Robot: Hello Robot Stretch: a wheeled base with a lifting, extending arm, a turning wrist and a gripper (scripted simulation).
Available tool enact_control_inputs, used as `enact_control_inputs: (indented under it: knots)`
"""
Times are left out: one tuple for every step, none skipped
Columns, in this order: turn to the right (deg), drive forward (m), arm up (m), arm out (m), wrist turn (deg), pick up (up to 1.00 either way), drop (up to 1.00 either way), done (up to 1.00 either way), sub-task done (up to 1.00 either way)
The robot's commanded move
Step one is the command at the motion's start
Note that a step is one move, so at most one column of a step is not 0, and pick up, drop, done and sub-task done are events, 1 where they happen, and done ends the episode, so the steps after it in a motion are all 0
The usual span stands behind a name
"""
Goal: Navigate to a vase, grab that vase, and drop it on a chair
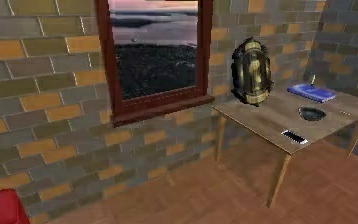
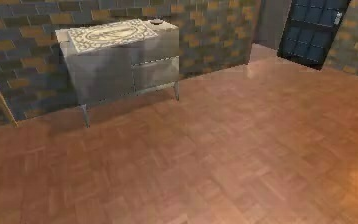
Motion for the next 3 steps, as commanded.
enact_control_inputs:
  knots:
    - [45.0, 0.00, 0.00, 0.00, 0.0, 0.00, 0.00, 0.00, 0.00]
    - [12.0, 0.00, 0.00, 0.00, 0.0, 0.00, 0.00, 0.00, 0.00]
    - [0.0, 0.10, 0.00, 0.00, 0.0, 0.00, 0.00, 0.00, 0.00]
